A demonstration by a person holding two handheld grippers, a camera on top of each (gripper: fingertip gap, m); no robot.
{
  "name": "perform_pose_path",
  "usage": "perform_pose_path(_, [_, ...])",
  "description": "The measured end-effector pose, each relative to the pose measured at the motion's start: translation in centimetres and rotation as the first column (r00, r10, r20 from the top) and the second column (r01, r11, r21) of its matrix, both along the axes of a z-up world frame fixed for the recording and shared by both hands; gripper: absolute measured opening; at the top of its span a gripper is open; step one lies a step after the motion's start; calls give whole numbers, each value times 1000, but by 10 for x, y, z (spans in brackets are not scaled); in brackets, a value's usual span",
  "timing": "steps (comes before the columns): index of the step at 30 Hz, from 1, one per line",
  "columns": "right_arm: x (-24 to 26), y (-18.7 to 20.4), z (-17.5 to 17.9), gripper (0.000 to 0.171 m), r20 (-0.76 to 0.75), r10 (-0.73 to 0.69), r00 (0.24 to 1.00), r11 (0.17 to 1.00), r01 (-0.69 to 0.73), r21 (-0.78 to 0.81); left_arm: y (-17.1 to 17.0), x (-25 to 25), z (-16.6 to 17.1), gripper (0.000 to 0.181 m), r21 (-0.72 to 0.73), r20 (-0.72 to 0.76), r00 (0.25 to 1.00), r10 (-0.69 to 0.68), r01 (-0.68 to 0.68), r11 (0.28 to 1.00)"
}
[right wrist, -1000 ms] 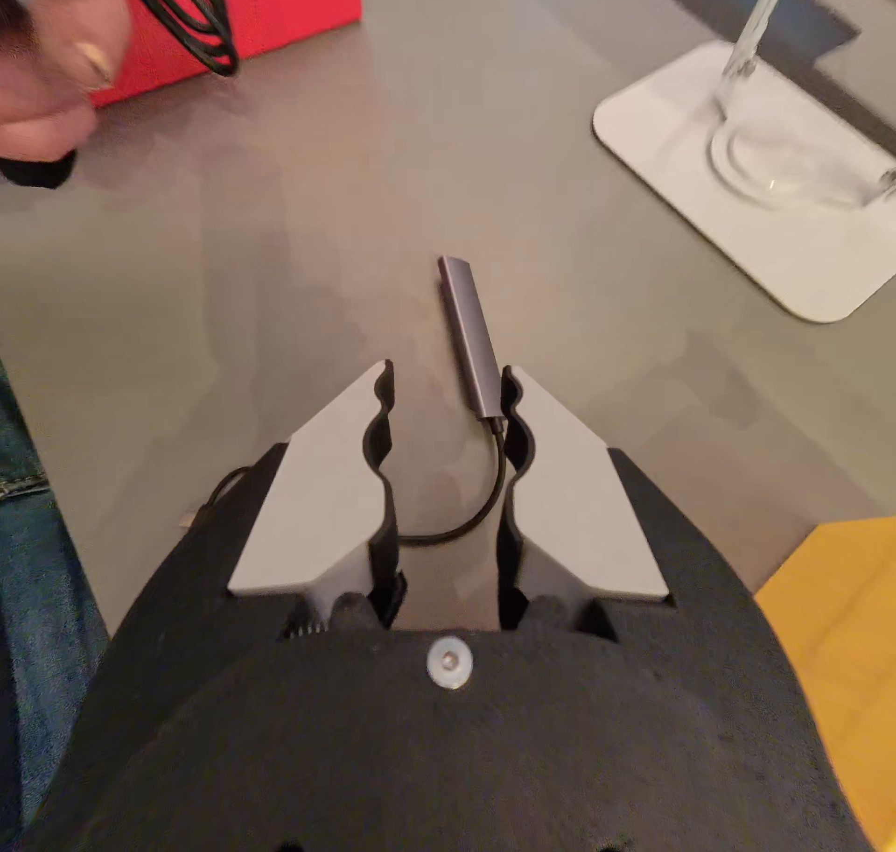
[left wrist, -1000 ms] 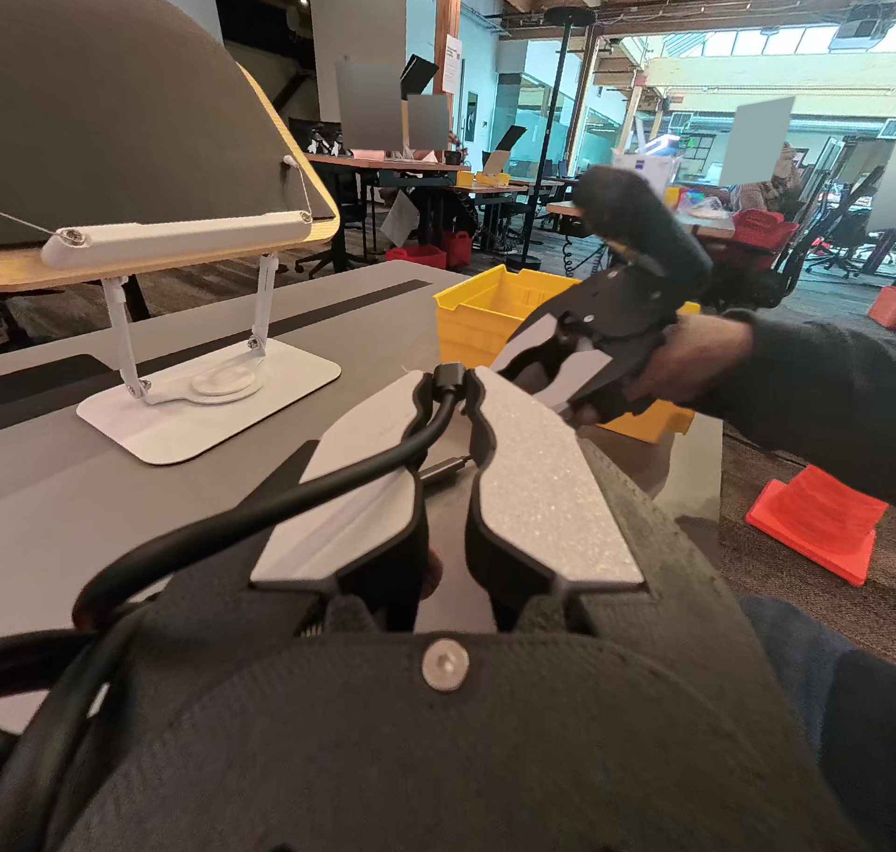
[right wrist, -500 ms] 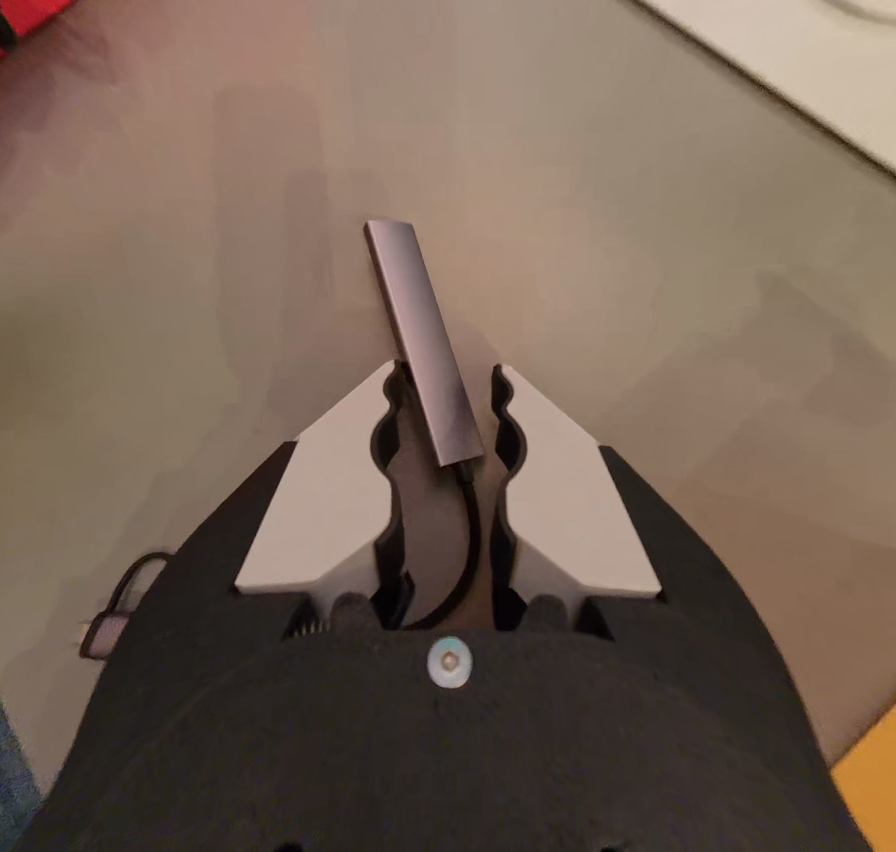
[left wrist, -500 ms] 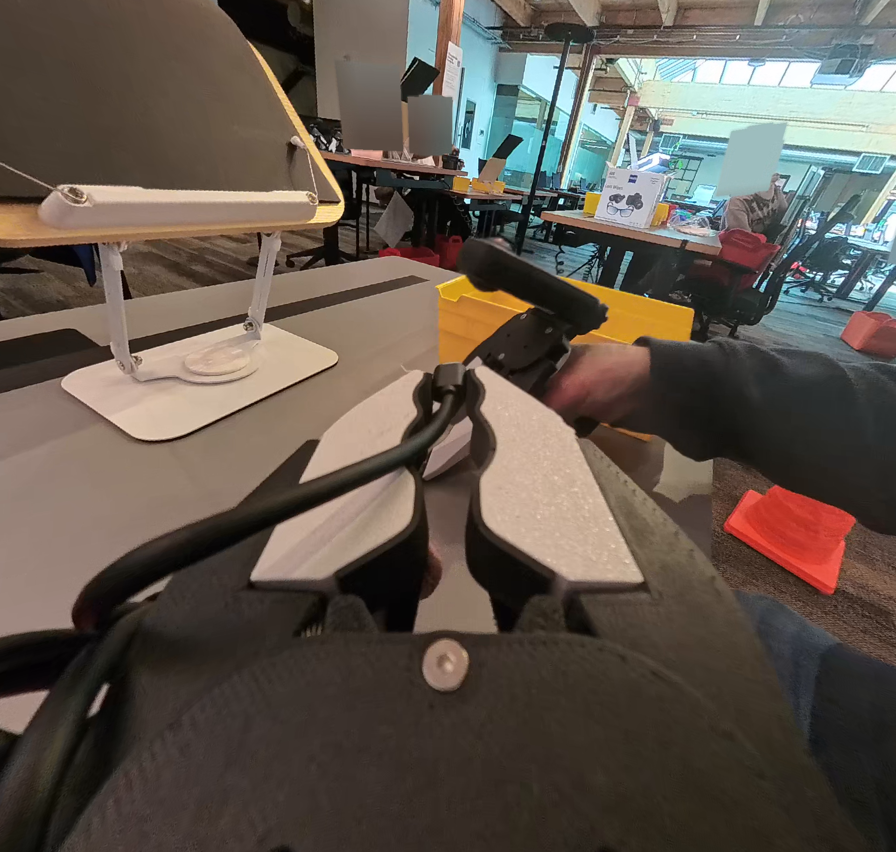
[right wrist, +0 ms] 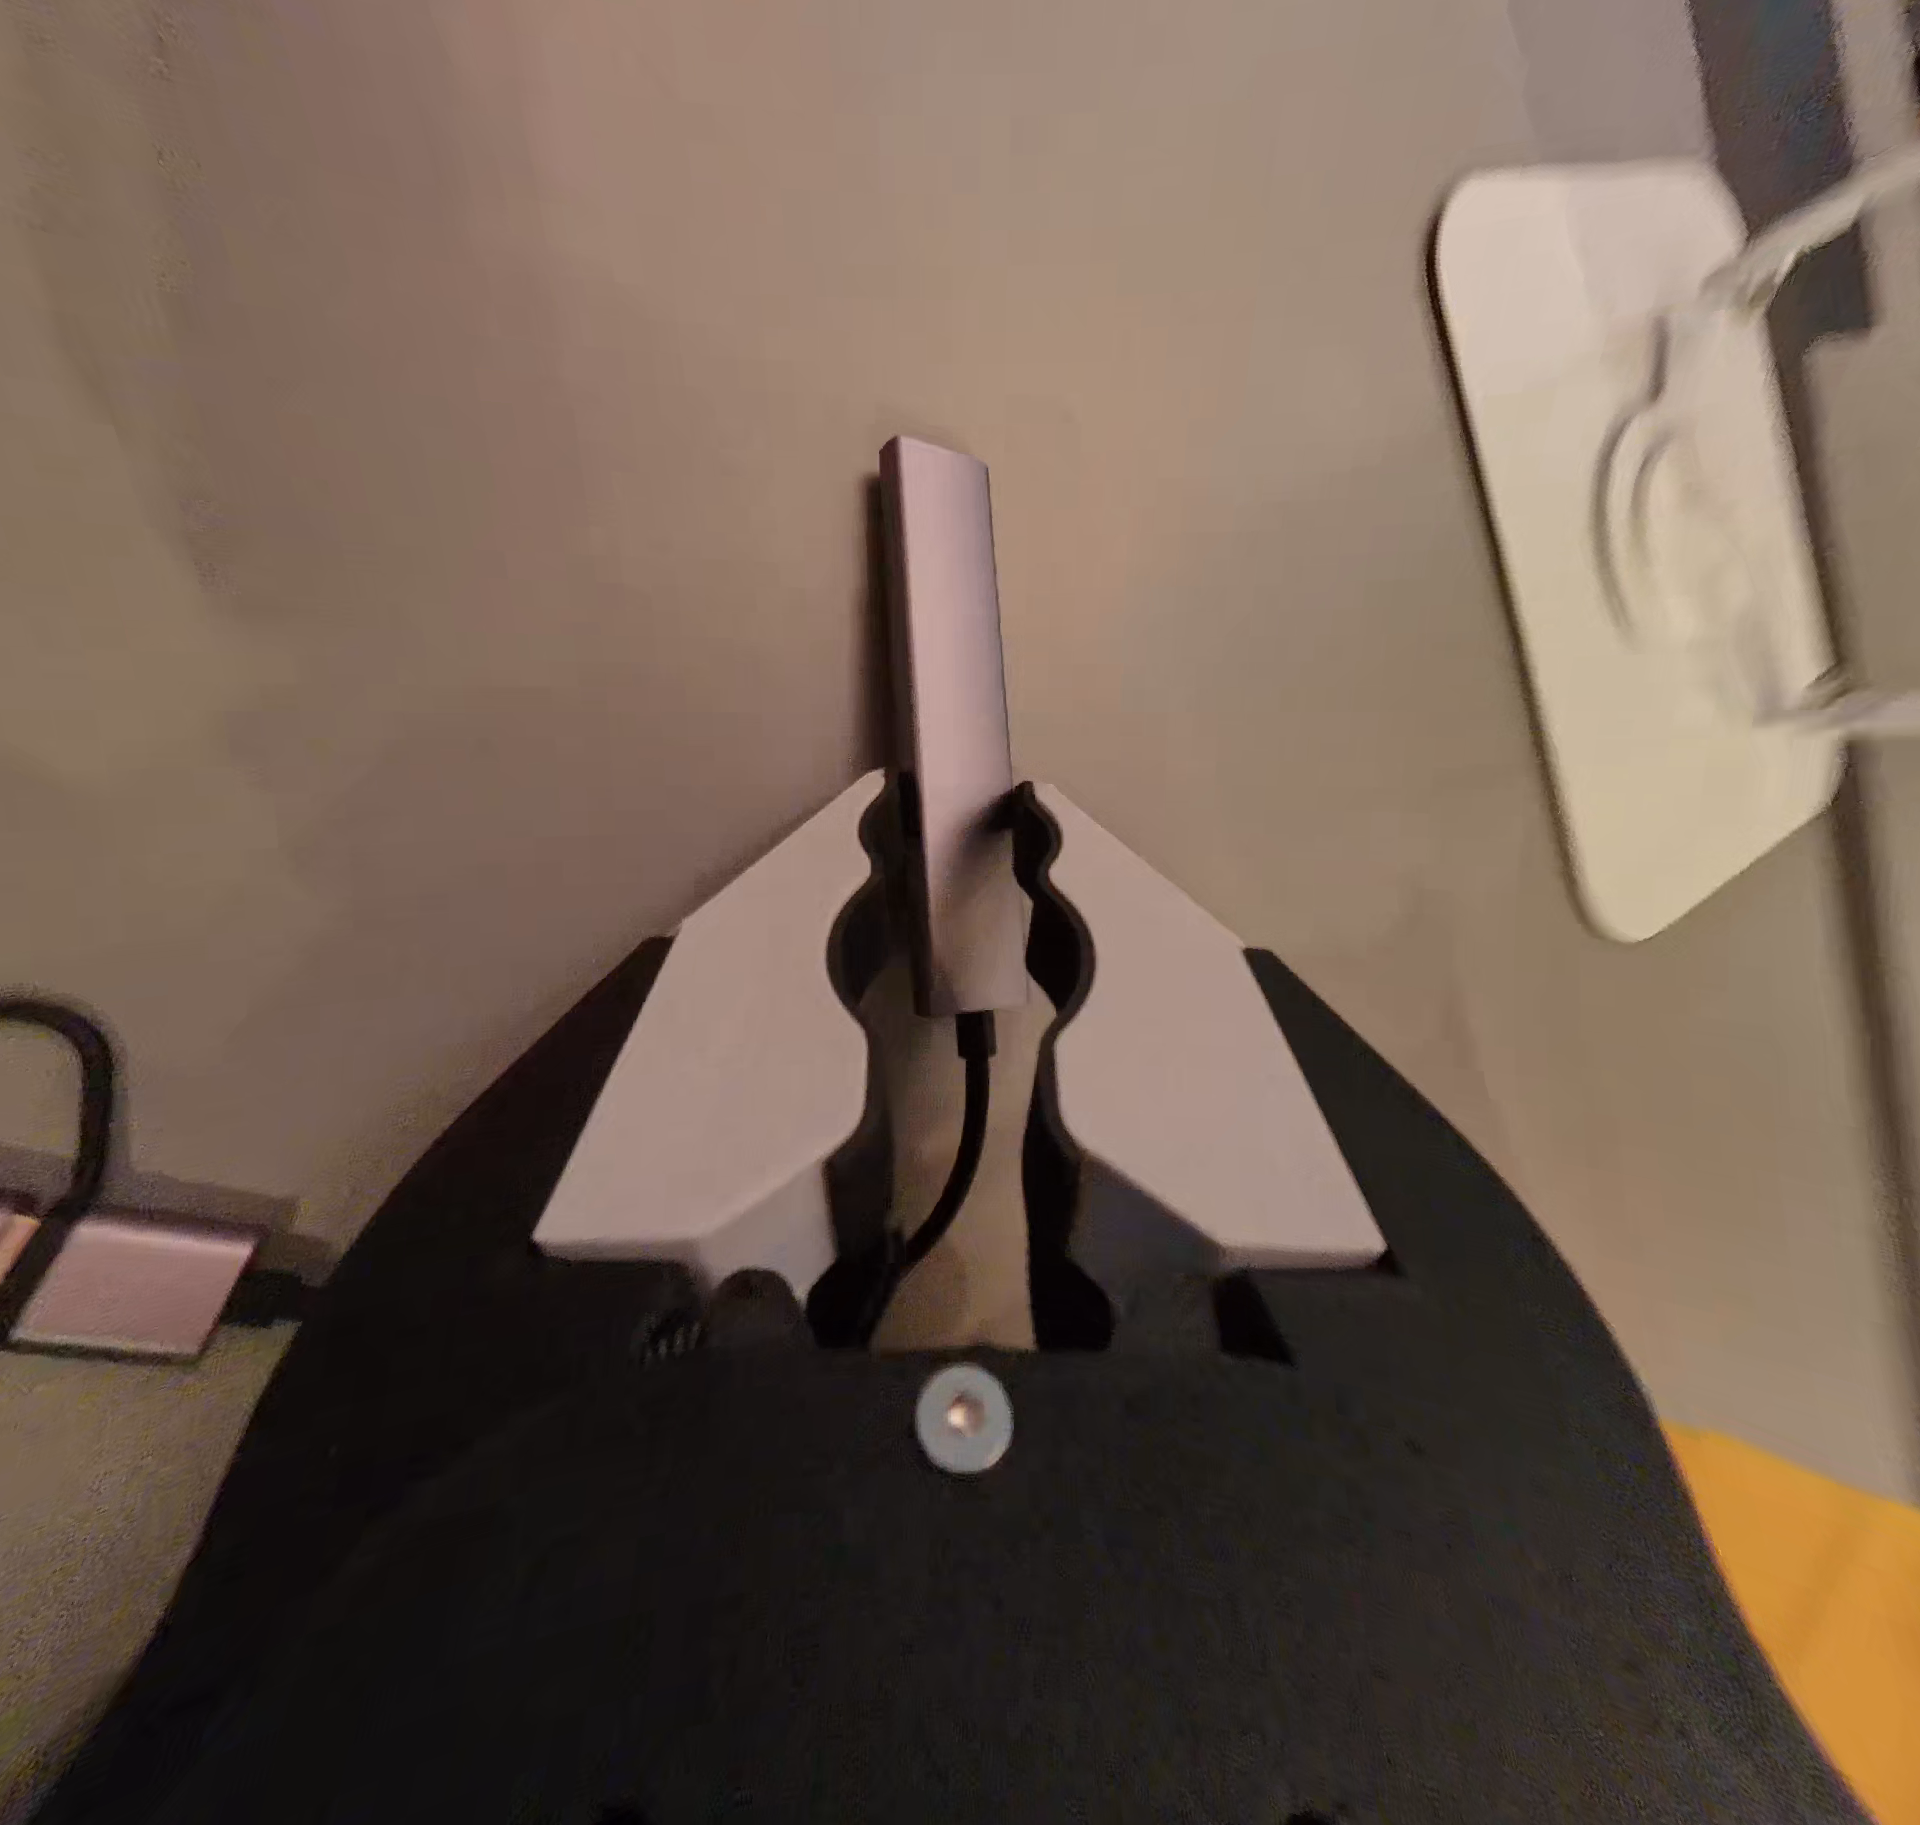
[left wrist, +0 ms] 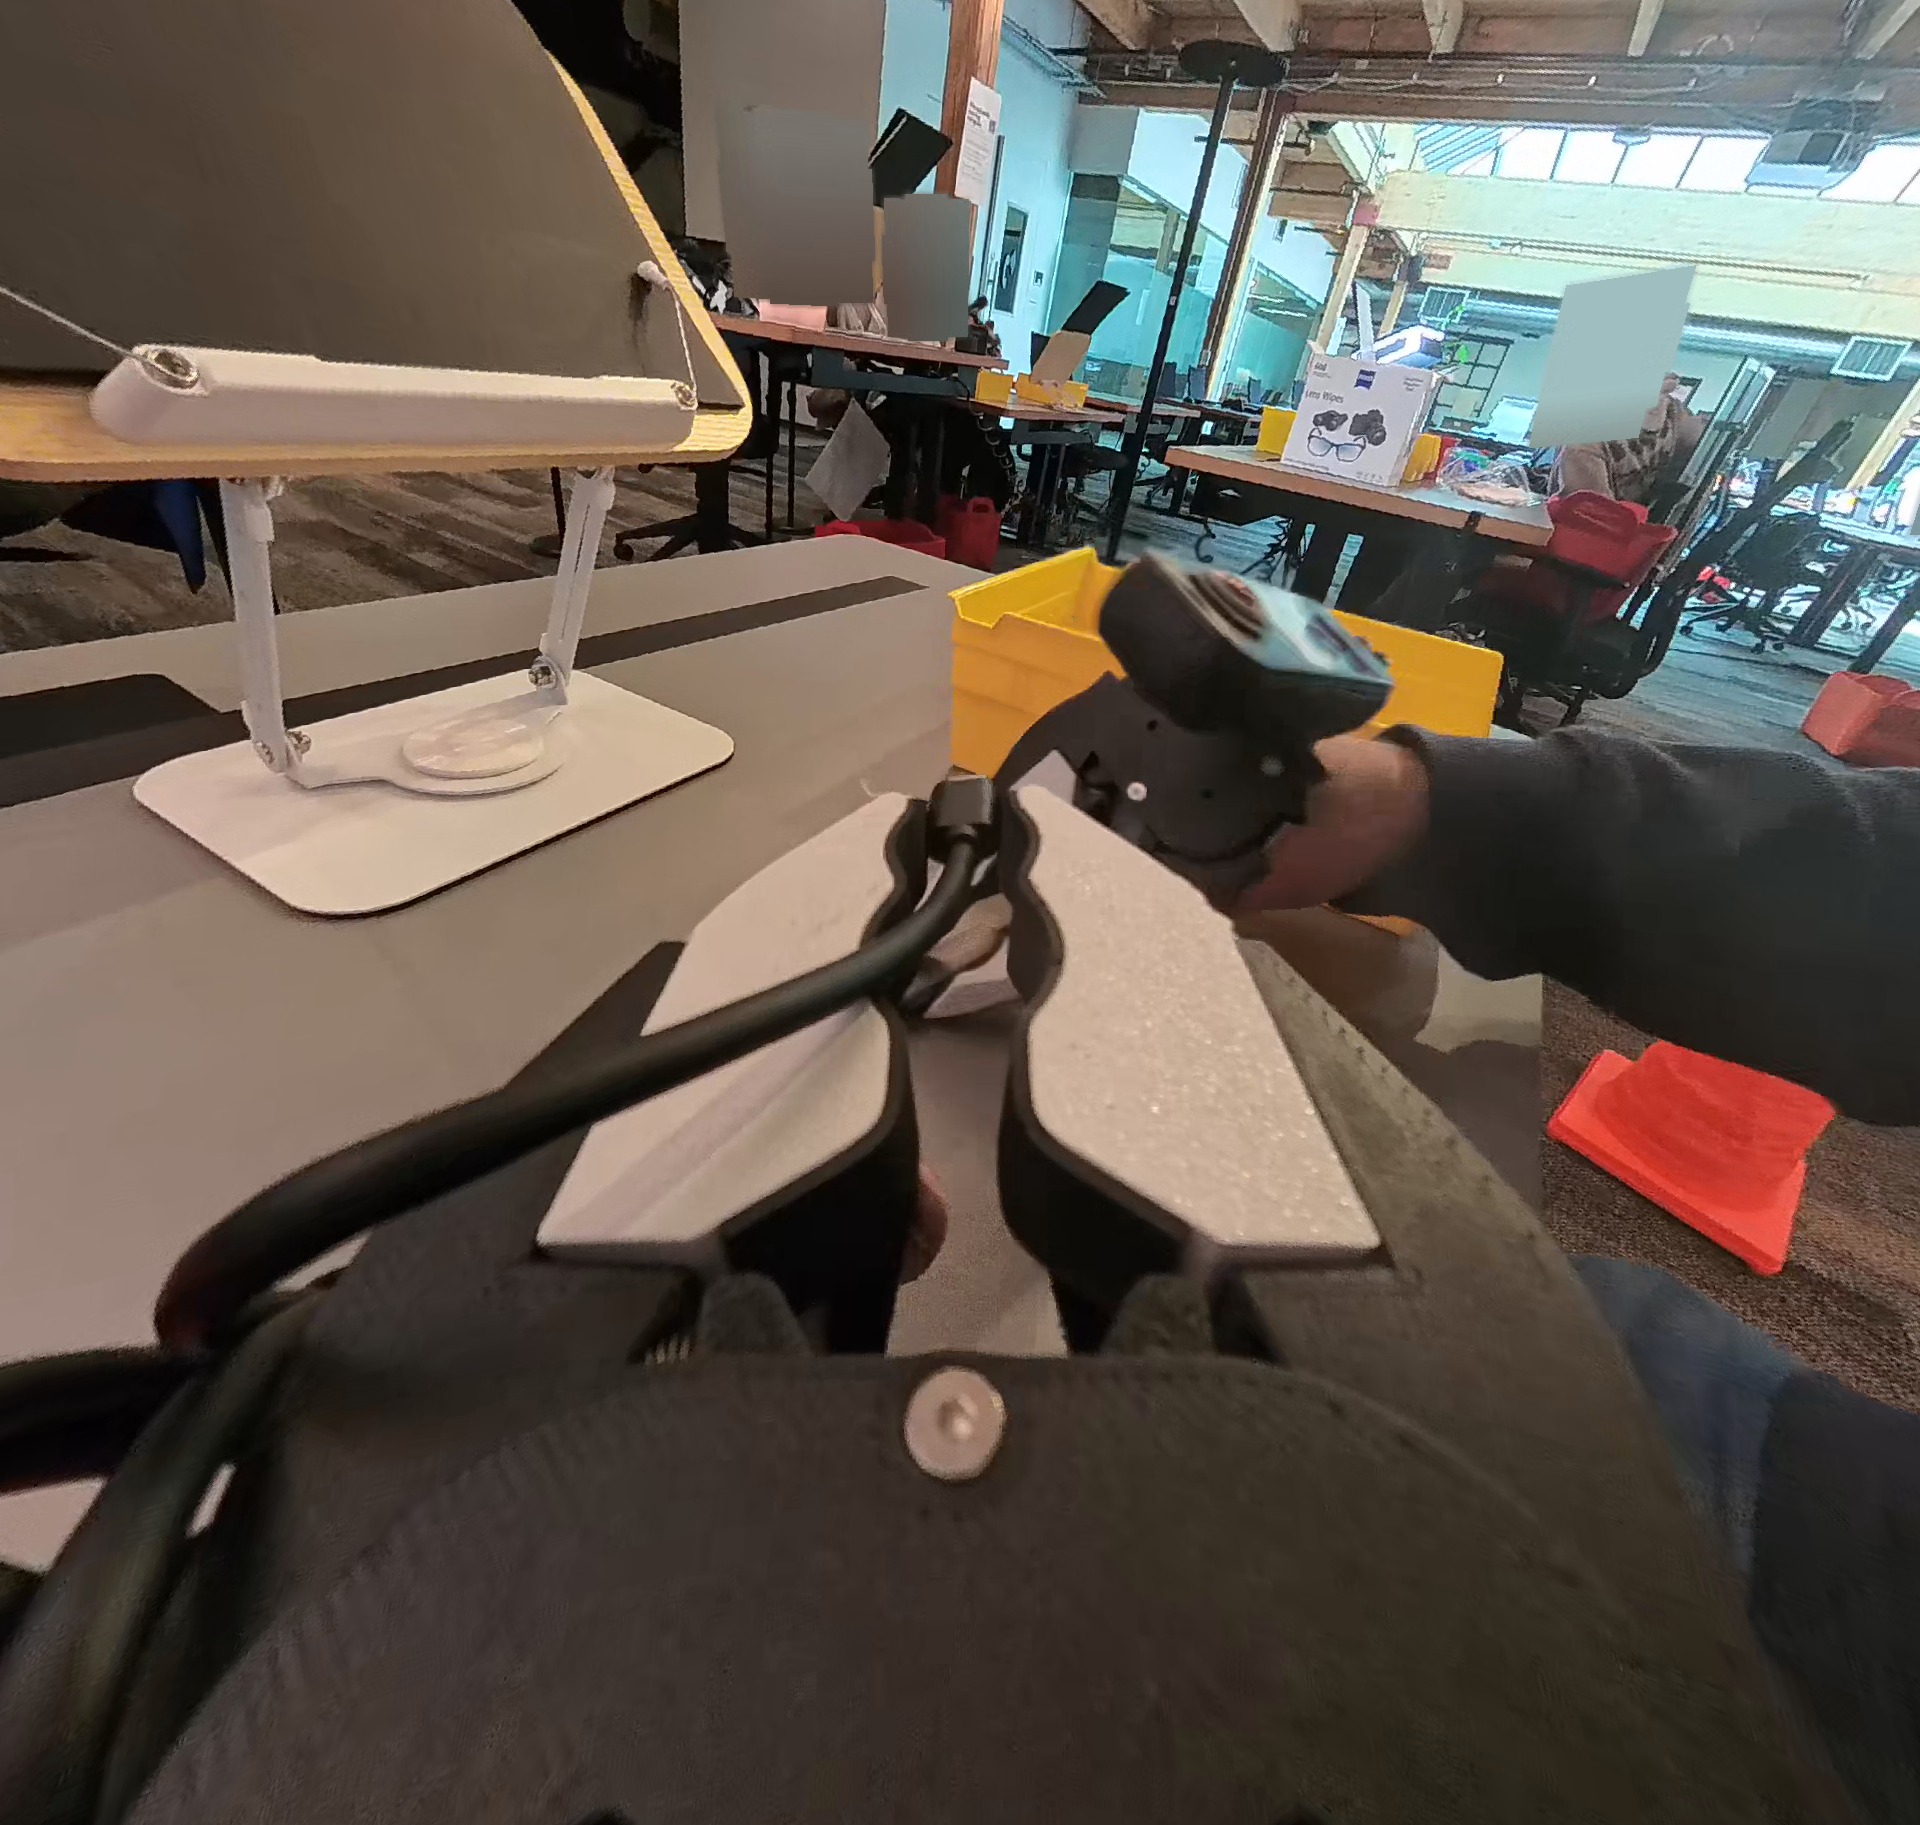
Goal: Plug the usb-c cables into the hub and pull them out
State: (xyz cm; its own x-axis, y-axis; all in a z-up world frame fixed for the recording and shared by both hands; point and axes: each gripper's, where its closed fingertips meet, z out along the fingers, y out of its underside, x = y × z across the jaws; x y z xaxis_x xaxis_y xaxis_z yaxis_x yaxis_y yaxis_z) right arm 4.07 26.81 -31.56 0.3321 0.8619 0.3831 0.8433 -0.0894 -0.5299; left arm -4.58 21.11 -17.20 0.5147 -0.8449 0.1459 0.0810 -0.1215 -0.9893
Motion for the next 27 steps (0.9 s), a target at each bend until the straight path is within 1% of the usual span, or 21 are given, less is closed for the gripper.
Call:
perform_pose_path(2, [-3,-5,2,18,124,82,989,988,-97,117,0,0,-2,12,-4,-1,1000,-1,1,1000])
perform_pose_path(3, [-6,-9,3,18,156,114,981,980,-136,144,0,1,-2,12,-4,-1,1000,-1,1,1000])
perform_pose_path(4, [-9,-12,3,18,158,132,979,978,-154,139,0,1,-2,12,-4,-1,1000,-3,3,1000])
perform_pose_path(5, [-11,-15,2,18,139,136,981,983,-152,108,0,2,-2,12,-2,-2,1000,-4,4,1000])
perform_pose_path(6, [-12,-18,2,23,105,132,986,988,-139,63,0,2,-2,12,-1,-3,1000,-5,5,1000])
perform_pose_path(7, [-14,-18,4,34,61,126,990,992,-127,19,-1,3,-2,12,0,-5,1000,-6,6,1000])
perform_pose_path(9, [-19,-19,11,35,-44,116,992,991,-118,-57,-2,3,-3,12,1,-8,1000,-10,10,1000])
perform_pose_path(13, [-27,-19,14,42,-187,82,979,964,-126,-235,-3,2,-2,12,1,3,1000,-20,20,1000])
perform_pose_path(15, [-31,-18,13,42,-263,41,964,936,-129,-326,-4,1,0,12,6,10,1000,-25,25,1000])
perform_pose_path(16, [-33,-19,12,38,-293,19,956,918,-133,-375,-4,0,0,12,8,10,1000,-28,27,1000])
perform_pose_path(18, [-33,-17,6,35,-303,-30,952,892,-111,-438,-6,-1,0,12,10,15,999,-38,38,999])
perform_pose_path(20, [-32,-15,-1,27,-305,-56,951,883,-96,-460,-8,-1,1,12,11,31,998,-61,61,998])
perform_pose_path(22, [-34,-15,0,21,-348,-92,933,863,-100,-496,-12,-2,3,12,18,58,994,-98,97,995])
perform_pose_path(24, [-34,-15,0,21,-371,-97,924,859,-110,-501,-17,-1,7,13,23,90,985,-147,146,989])
perform_pose_path(27, [-34,-16,-1,21,-367,-58,929,883,-123,-452,-26,-2,16,12,15,170,956,-237,238,971])
